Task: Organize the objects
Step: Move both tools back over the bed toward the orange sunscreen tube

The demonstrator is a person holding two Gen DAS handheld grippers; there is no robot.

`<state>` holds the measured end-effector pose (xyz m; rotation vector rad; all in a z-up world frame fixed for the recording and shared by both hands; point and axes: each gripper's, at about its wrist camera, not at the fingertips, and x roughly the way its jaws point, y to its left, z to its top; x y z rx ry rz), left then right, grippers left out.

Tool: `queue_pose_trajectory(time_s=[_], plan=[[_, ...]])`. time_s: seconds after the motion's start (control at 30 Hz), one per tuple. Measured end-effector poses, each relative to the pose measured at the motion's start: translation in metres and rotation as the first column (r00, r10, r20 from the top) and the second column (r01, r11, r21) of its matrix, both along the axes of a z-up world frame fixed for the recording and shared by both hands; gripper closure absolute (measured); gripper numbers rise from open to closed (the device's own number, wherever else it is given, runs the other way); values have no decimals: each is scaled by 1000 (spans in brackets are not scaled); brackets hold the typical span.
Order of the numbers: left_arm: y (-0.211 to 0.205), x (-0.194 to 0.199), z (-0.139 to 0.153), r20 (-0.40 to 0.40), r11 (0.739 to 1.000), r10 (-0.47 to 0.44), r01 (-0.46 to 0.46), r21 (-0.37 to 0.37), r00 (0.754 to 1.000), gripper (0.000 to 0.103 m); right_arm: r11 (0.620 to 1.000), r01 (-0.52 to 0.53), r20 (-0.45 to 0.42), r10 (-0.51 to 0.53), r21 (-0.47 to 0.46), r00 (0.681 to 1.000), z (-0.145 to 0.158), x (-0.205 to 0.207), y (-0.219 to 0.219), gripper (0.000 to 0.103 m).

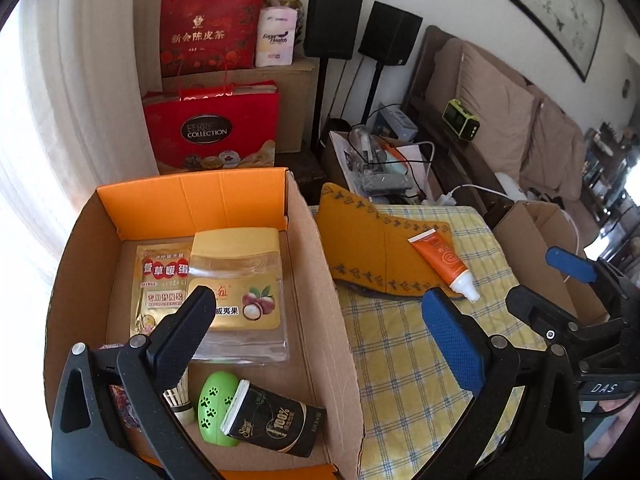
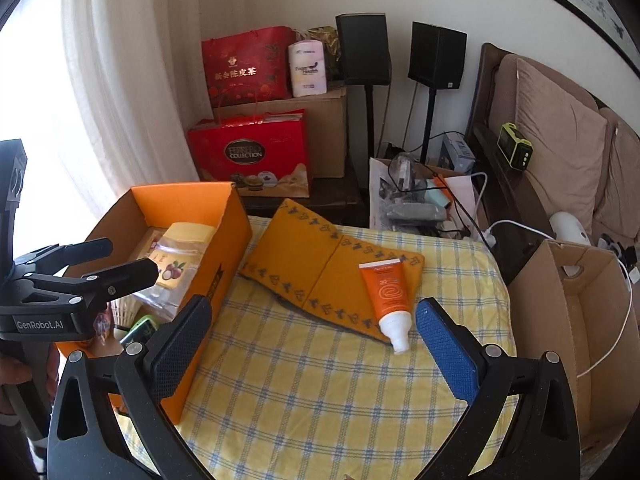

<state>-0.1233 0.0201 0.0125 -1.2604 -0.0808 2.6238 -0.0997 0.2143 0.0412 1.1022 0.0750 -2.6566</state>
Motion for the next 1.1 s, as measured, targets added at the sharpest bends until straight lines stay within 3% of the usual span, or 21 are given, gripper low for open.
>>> queue_pose_trajectory(time_s=[0.13,0.6,1.1], plan=[[20,-8,0,-3,999,-18,18,-49,1000,0,1000,30,3,-30,-5,1000,-4,-10,18,0],[44,-38,-13,38,1000,-13,14,-13,999,0,995,82,20,-81,-49,996,-18,-42,58,0],[78,-86,-31,95,998,-58,60,-14,994,6,996,83,166,-77,-28,983,-79,-94,68,37]])
